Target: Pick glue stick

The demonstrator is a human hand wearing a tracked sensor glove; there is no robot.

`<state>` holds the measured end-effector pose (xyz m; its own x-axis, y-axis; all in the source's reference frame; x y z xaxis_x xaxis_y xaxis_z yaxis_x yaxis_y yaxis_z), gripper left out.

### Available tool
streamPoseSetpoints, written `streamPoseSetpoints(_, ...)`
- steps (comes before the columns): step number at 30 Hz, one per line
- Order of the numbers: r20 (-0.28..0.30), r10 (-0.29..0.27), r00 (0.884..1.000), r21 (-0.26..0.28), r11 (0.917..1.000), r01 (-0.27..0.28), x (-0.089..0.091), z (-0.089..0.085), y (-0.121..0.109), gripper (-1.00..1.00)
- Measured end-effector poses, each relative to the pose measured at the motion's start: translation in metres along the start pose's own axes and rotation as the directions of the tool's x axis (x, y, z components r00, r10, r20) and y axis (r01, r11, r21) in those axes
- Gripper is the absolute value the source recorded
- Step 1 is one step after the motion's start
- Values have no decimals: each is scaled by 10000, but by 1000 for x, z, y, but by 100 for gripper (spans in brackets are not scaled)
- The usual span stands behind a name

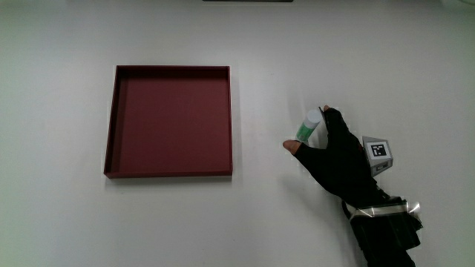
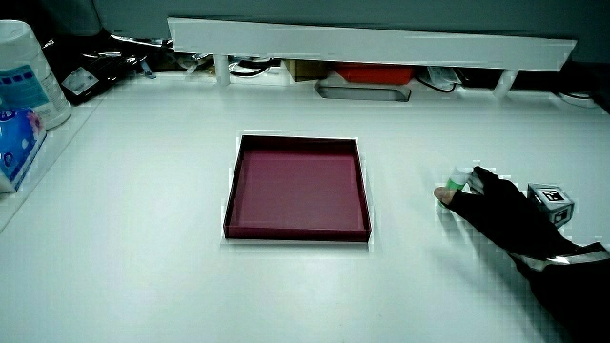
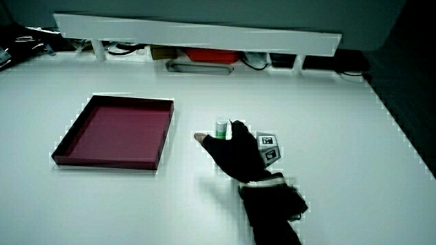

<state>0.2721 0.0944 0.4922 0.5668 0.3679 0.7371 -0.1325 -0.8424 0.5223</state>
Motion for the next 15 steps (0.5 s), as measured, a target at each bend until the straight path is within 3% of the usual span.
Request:
streamPoseSetpoints(4, -795, 262, 9965, -173, 9995, -277, -2, -6, 21, 0)
streamPoseSetpoints(5, -825, -16, 9966, -236, 9997, -3, -3, -7, 26, 0)
streamPoseSetpoints(6, -1082, 402, 9933, -194, 9989, -426, -2, -9, 32, 0)
streamPoseSetpoints(9, -1429, 421, 9888, -203, 9988, -454, 0, -12, 45, 0)
streamPoseSetpoints(10, -1501, 121, 9886, -188, 9997, -151, -2, -13, 48, 0)
streamPoseSetpoints(15, -1957, 72, 9806, -189, 9998, -111, 2, -17, 67, 0)
